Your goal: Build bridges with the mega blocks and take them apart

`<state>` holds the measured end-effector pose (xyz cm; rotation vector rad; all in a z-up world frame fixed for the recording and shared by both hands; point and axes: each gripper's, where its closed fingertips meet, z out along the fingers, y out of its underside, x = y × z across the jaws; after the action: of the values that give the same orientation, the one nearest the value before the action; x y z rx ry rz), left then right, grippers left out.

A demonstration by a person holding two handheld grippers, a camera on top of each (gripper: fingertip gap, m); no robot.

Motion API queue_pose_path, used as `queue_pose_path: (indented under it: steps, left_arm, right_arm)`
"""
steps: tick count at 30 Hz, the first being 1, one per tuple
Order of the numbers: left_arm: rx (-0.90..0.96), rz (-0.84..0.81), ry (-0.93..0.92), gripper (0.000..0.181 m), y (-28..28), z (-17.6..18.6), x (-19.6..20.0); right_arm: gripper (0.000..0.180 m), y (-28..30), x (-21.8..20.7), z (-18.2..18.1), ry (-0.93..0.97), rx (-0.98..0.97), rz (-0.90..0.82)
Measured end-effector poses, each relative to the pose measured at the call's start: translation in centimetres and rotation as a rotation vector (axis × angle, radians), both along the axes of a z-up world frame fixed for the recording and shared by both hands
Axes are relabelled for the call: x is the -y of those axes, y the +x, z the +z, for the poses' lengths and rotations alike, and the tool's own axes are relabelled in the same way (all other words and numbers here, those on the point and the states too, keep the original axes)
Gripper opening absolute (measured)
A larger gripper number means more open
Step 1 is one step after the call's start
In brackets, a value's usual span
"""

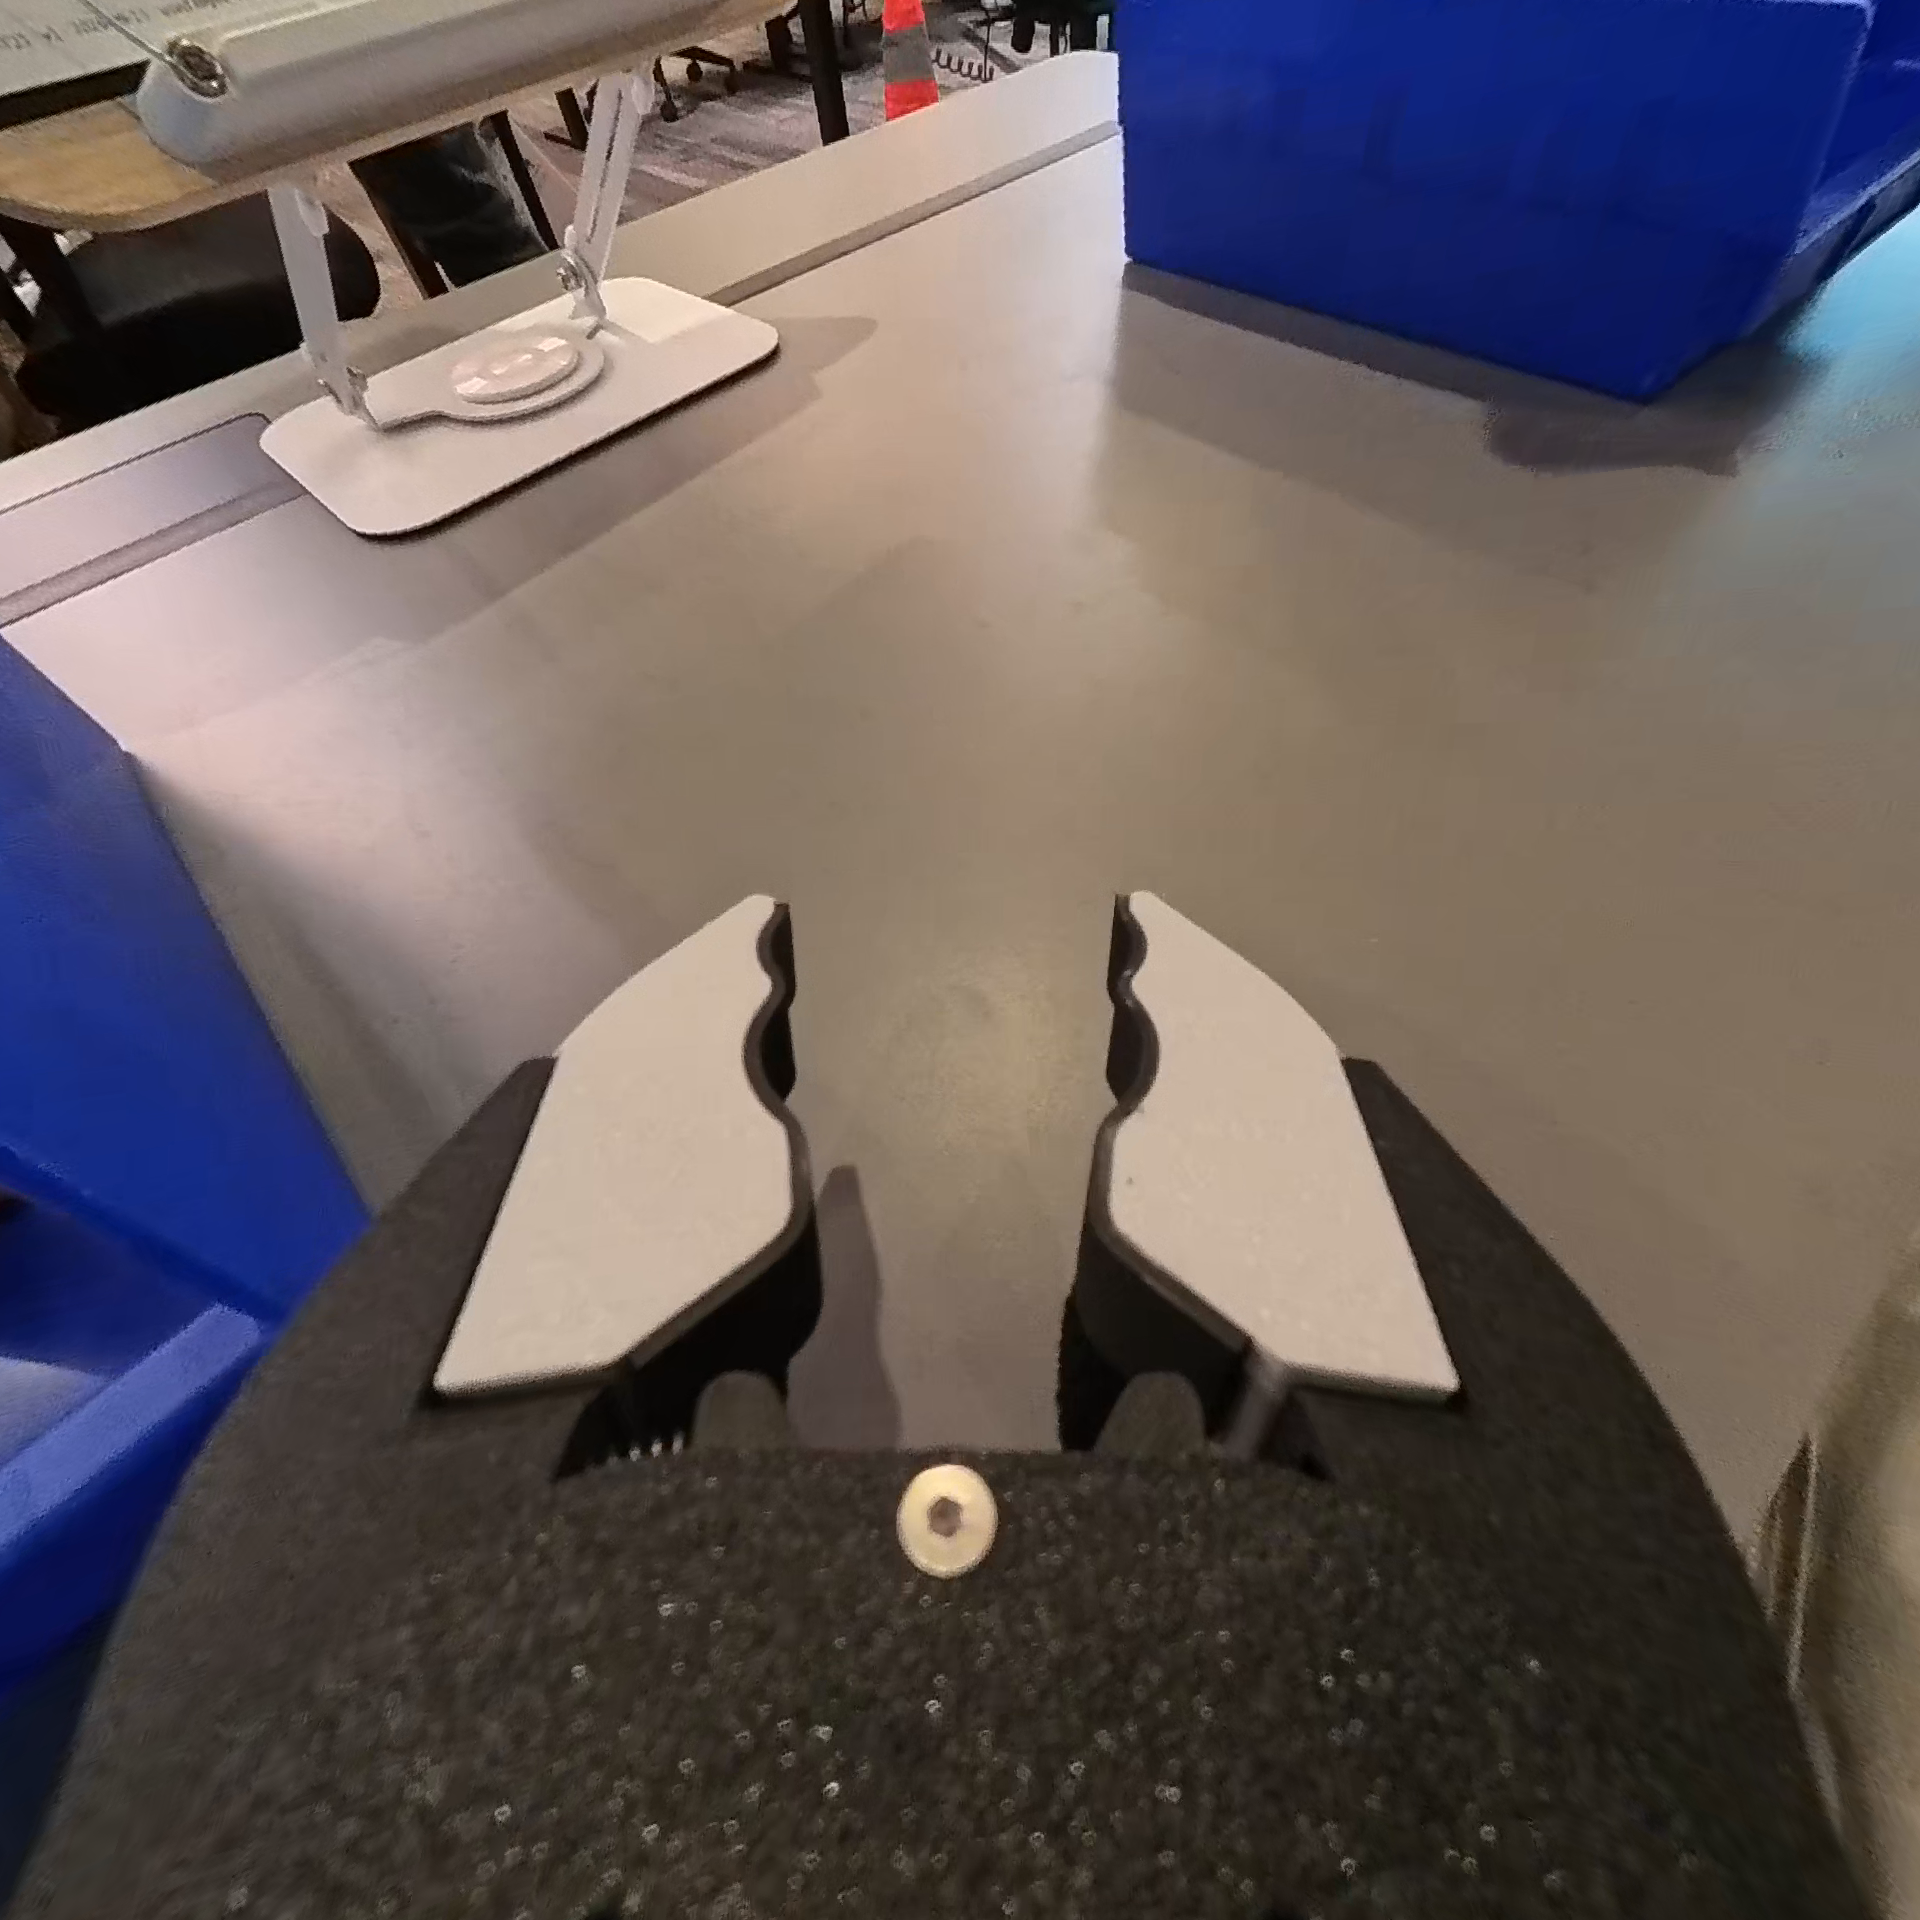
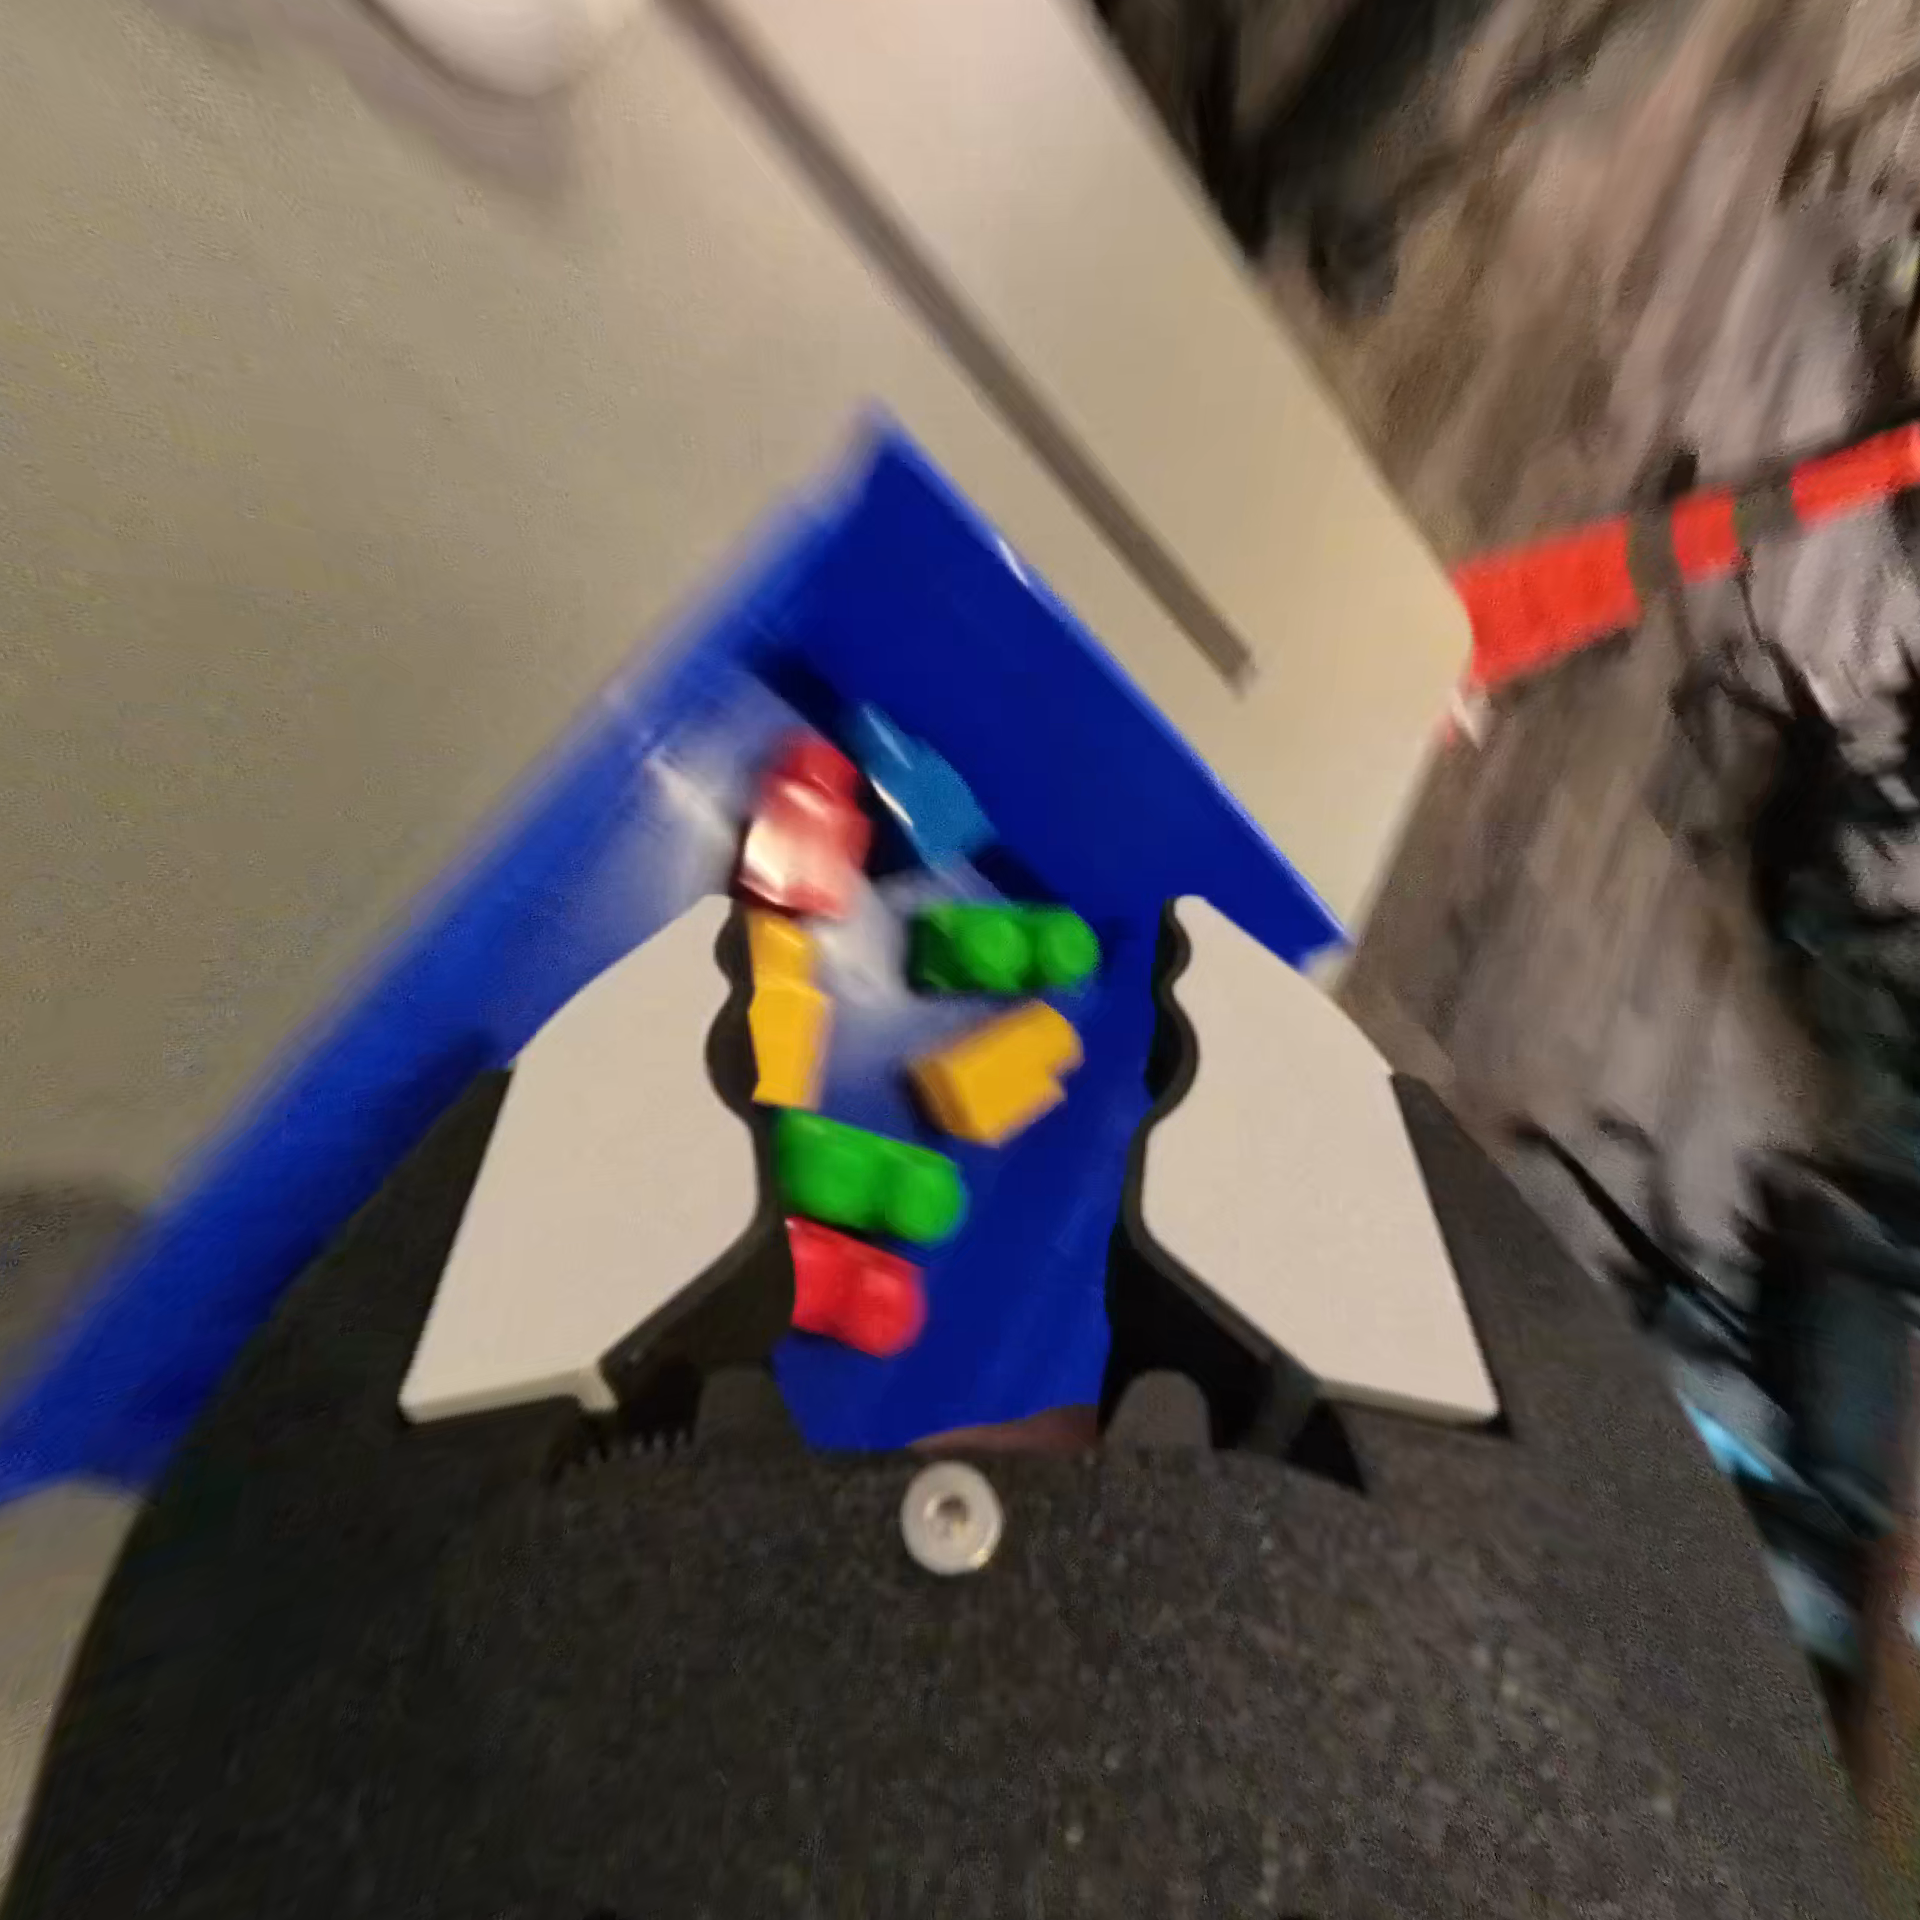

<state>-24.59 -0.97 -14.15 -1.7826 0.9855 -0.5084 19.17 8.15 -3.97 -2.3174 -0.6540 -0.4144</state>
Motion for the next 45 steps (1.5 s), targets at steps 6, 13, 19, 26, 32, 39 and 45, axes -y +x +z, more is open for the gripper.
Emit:
queue_pose_path:
  steps: [6, 13, 19, 26, 32, 39, 45]
  left_arm:
    - [0.002, 0.070, 0.010, 0.059, -0.4, 0.1, -1.2]
    - [0.002, 0.097, -0.018, 0.056, -0.8, -0.2, -1.3]
    - [-0.052, 0.150, -0.060, 0.060, -1.0, -0.2, -0.9]
    - [-0.075, 0.487, -0.187, 0.075, -10.5, 9.5, -7.6]
    - [-0.018, 0.682, -0.654, 0.064, -15.3, 6.2, -16.6]
    - [-0.182, 0.907, -0.861, 0.072, -18.7, 0.1, -18.9]
    - [-0.303, 0.942, -0.830, 0.035, -20.2, -0.3, -19.5]
  right_arm:
    - [0.066, -25.1, 10.7, 0.6, 0.165, -0.787, 0.489]
    - [0.062, -32.8, 11.6, -6.4, 0.306, -0.629, 0.504]
    - [0.060, -32.1, 12.5, -8.8, 0.298, -0.544, 0.453]
    - [0.059, -30.8, 12.2, -9.1, 0.262, -0.553, 0.409]
    - [0.058, -30.8, 11.7, -8.5, 0.310, -0.467, 0.436]
    - [0.058, -30.7, 11.9, -8.1, 0.307, -0.488, 0.456]
    - [0.057, -29.7, 11.8, -7.6, 0.317, -0.494, 0.443]
